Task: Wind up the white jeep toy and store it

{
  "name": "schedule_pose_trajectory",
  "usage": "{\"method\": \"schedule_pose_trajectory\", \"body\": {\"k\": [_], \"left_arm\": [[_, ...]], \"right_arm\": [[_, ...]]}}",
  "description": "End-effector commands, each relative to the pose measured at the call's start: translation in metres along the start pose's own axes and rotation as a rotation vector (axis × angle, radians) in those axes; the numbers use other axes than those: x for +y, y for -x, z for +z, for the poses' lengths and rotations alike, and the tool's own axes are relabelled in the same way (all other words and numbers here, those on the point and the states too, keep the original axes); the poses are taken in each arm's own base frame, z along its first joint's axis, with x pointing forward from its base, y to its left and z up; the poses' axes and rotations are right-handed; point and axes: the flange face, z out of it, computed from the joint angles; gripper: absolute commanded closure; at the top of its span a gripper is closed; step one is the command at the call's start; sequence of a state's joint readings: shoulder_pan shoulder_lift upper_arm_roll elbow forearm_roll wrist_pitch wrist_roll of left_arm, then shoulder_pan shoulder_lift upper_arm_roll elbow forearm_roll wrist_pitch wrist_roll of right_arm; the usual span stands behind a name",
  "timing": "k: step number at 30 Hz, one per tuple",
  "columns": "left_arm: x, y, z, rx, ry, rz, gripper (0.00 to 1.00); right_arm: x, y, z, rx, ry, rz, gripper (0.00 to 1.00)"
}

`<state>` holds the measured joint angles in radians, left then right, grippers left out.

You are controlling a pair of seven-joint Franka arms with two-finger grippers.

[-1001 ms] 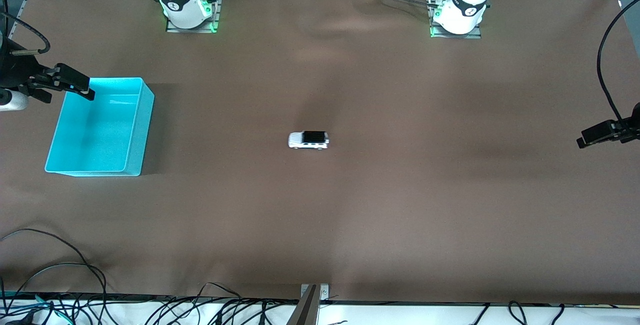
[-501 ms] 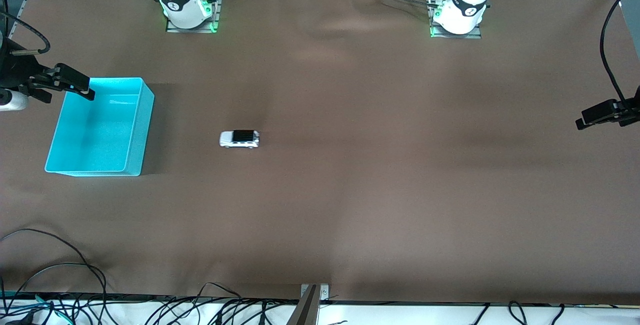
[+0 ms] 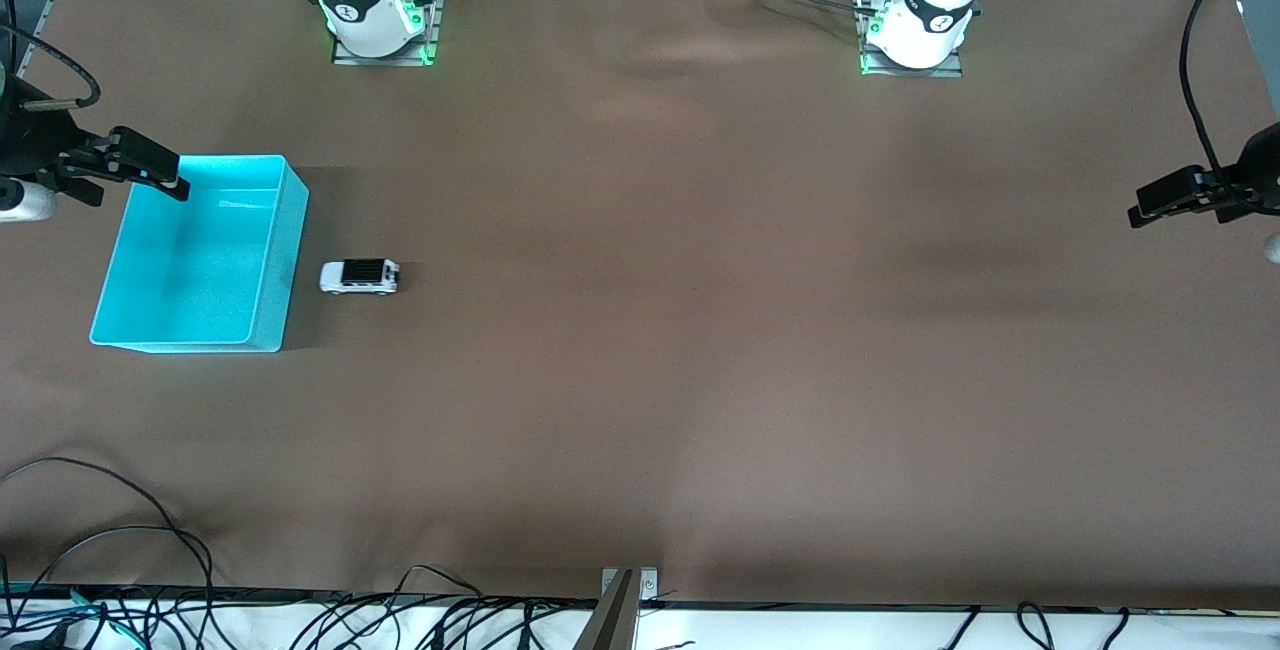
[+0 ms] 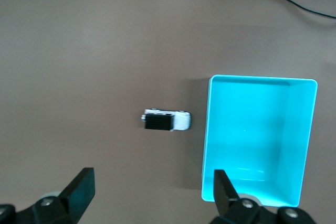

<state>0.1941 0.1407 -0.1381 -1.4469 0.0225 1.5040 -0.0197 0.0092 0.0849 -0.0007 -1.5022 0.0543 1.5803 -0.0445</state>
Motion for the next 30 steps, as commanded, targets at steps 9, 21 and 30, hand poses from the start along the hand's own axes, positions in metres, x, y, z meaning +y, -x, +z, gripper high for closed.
{"method": "schedule_pose_trajectory", "body": {"k": [9, 21, 30], "left_arm": [[-0.003, 0.023, -0.008, 0.007, 0.047, -0.015, 0.00], [-0.001, 0.025, -0.011, 0.012, 0.046, -0.012, 0.00], [0.013, 0.038, -0.008, 0.002, 0.050, 0.018, 0.00]], "right_arm": [[0.001, 0.000, -0.006, 0.006, -0.016, 0.006, 0.00], [0.001, 0.000, -0.006, 0.006, -0.016, 0.006, 0.00], [0.001, 0.000, -0.007, 0.005, -0.014, 0.006, 0.00]]}}
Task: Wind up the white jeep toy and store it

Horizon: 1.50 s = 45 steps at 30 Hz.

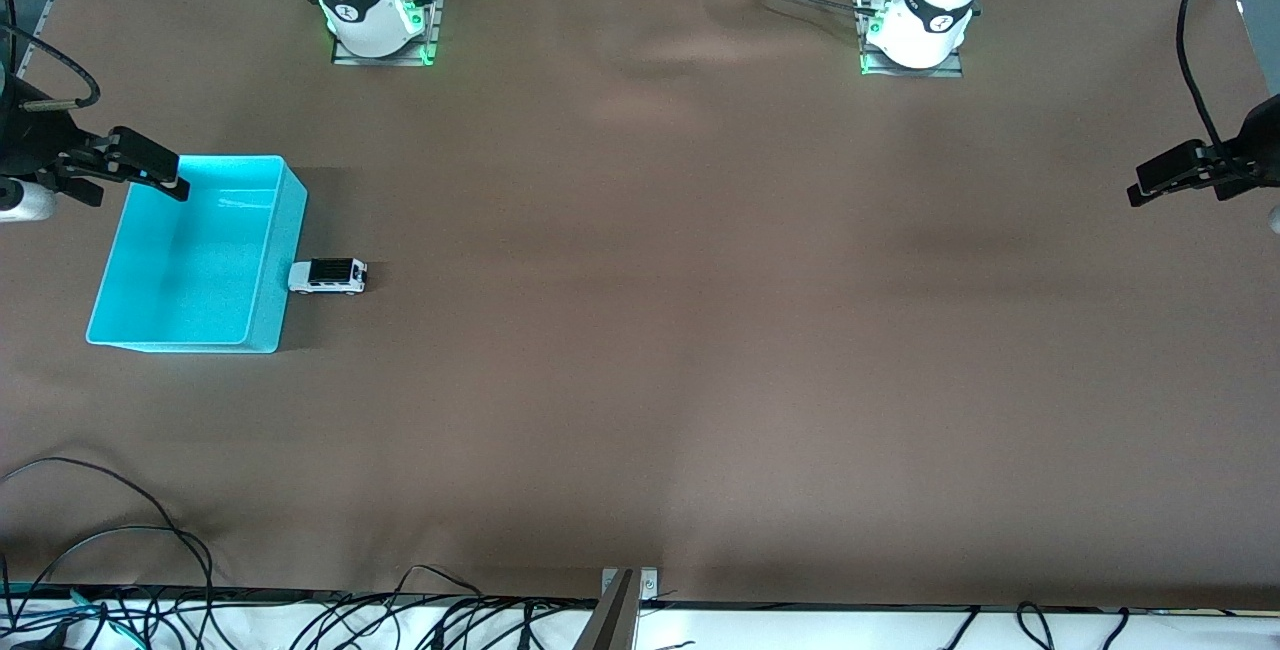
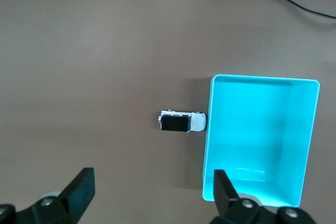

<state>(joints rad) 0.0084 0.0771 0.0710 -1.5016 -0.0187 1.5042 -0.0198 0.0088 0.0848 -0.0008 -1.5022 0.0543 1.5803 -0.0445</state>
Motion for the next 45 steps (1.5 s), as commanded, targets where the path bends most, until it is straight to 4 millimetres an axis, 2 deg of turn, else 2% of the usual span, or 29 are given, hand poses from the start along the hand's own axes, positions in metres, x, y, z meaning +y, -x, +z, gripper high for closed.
{"method": "schedule_pose_trajectory", "body": {"k": [1, 7, 14, 24, 29, 41, 45], "left_arm": [[0.015, 0.019, 0.004, -0.010, 0.030, 0.040, 0.00], [0.022, 0.014, 0.012, -0.004, 0.030, 0.053, 0.00], [0.021, -0.002, 0.029, 0.007, 0.029, 0.053, 0.00], [0.025, -0.008, 0.026, 0.060, 0.049, 0.061, 0.00], [0.036, -0.007, 0.027, 0.057, 0.048, 0.080, 0.00], [0.034, -0.007, 0.028, 0.052, 0.042, 0.077, 0.00], [0.034, -0.009, 0.031, 0.046, 0.041, 0.077, 0.00]], "right_arm": [[0.001, 0.000, -0.006, 0.003, -0.014, 0.006, 0.00], [0.001, 0.000, -0.006, 0.000, -0.015, 0.005, 0.00], [0.008, 0.002, -0.005, -0.015, -0.011, 0.018, 0.00], [0.004, 0.006, -0.002, -0.053, 0.042, 0.007, 0.00], [0.007, 0.007, 0.000, -0.058, 0.045, 0.010, 0.00], [0.009, 0.005, 0.009, -0.073, 0.049, 0.014, 0.00], [0.010, 0.005, 0.019, -0.086, 0.048, 0.014, 0.00]]}}
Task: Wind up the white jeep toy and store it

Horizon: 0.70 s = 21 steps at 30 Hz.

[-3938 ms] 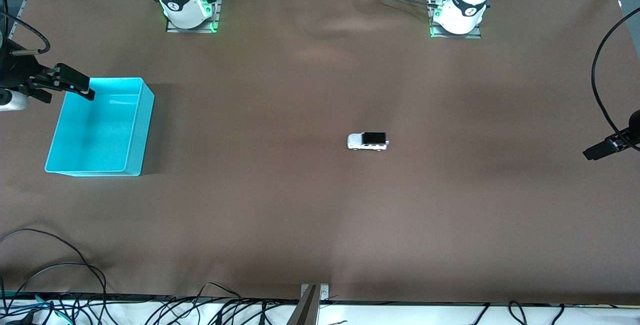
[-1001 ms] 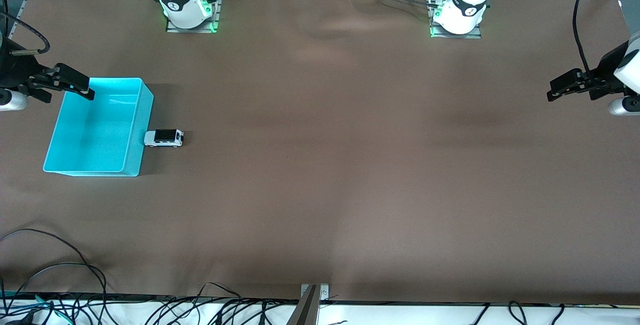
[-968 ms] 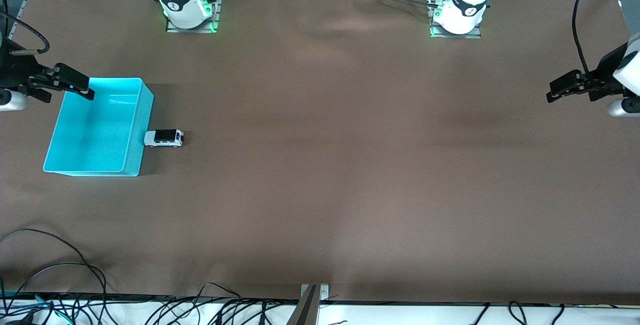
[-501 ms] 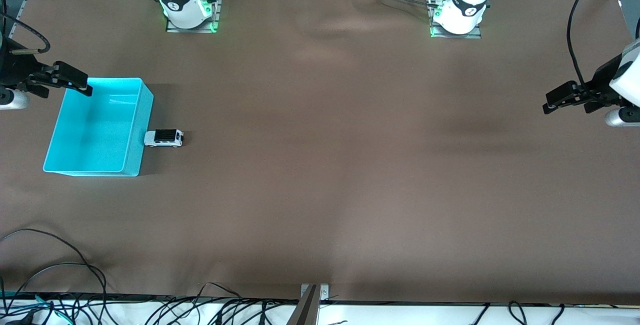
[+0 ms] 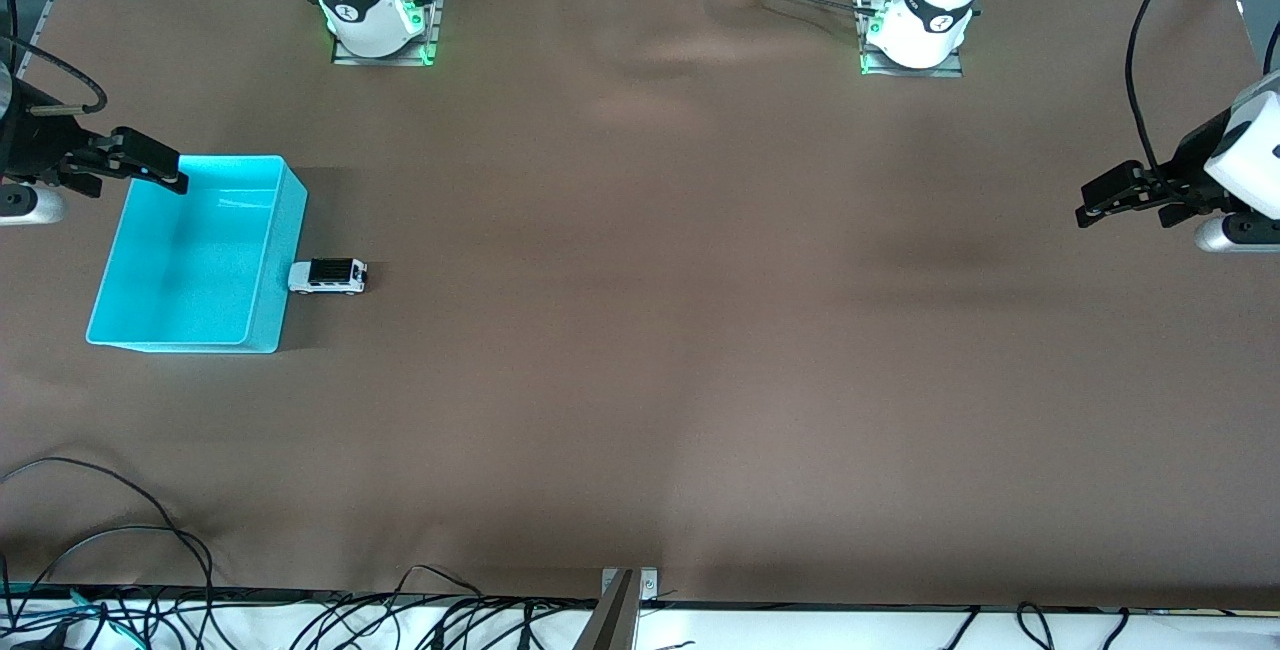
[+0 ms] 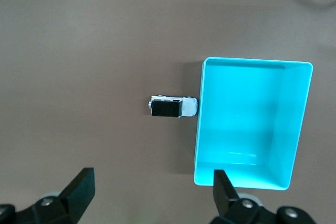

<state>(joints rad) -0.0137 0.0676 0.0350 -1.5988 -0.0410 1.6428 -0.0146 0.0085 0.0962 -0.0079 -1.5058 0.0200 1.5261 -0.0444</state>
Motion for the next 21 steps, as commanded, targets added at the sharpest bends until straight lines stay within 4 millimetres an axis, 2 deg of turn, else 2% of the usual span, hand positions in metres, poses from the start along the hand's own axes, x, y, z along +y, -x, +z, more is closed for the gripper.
{"method": "schedule_pose_trajectory", "body": {"k": [1, 17, 21], "left_arm": [[0.000, 0.000, 0.002, -0.002, 0.019, 0.016, 0.00], [-0.001, -0.001, 0.008, -0.013, 0.017, 0.014, 0.00], [-0.002, -0.001, 0.008, -0.013, 0.017, 0.012, 0.00]], "right_arm": [[0.001, 0.002, 0.011, -0.018, 0.016, 0.006, 0.00], [-0.002, 0.022, 0.081, 0.022, 0.015, 0.001, 0.00], [-0.007, 0.024, 0.106, 0.026, 0.016, -0.008, 0.00]]}}
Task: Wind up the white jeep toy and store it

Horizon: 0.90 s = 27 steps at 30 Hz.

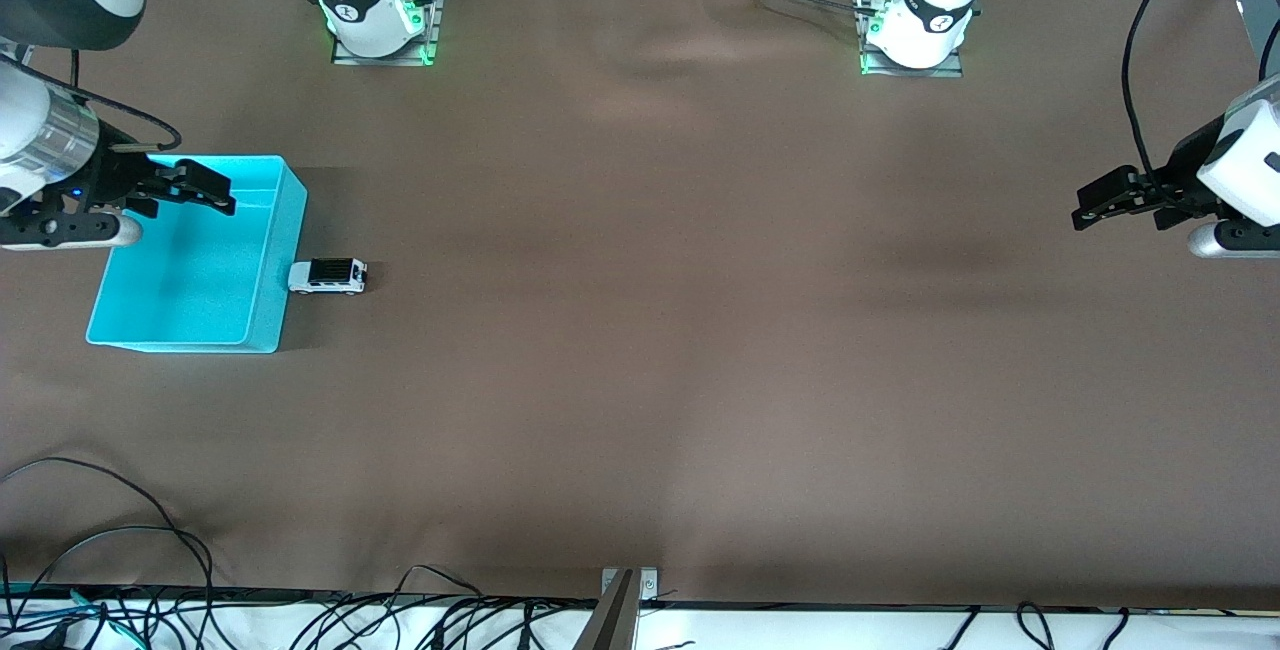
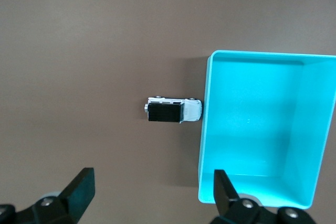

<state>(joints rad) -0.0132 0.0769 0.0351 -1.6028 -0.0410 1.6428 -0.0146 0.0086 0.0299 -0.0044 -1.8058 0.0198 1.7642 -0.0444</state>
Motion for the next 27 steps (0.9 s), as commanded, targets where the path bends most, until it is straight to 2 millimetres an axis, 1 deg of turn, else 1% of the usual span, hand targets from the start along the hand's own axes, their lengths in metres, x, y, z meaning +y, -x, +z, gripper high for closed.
{"method": "schedule_pose_trajectory", "body": {"k": [1, 7, 16, 22, 27], "left_arm": [[-0.001, 0.000, 0.002, -0.001, 0.017, 0.015, 0.00], [-0.002, 0.000, 0.002, -0.001, 0.017, 0.013, 0.00], [-0.002, 0.001, 0.002, -0.003, 0.017, 0.013, 0.00], [-0.002, 0.000, 0.002, -0.003, 0.017, 0.013, 0.00], [-0.001, 0.000, 0.003, -0.003, 0.017, 0.015, 0.00]], "right_arm": [[-0.007, 0.016, 0.027, 0.023, 0.016, -0.010, 0.00], [-0.009, 0.019, 0.050, 0.034, 0.016, -0.015, 0.00], [-0.009, 0.026, 0.094, 0.055, 0.017, -0.016, 0.00], [-0.008, 0.029, 0.111, 0.071, 0.018, -0.014, 0.00], [-0.008, 0.035, 0.133, 0.088, 0.019, -0.014, 0.00]]}}
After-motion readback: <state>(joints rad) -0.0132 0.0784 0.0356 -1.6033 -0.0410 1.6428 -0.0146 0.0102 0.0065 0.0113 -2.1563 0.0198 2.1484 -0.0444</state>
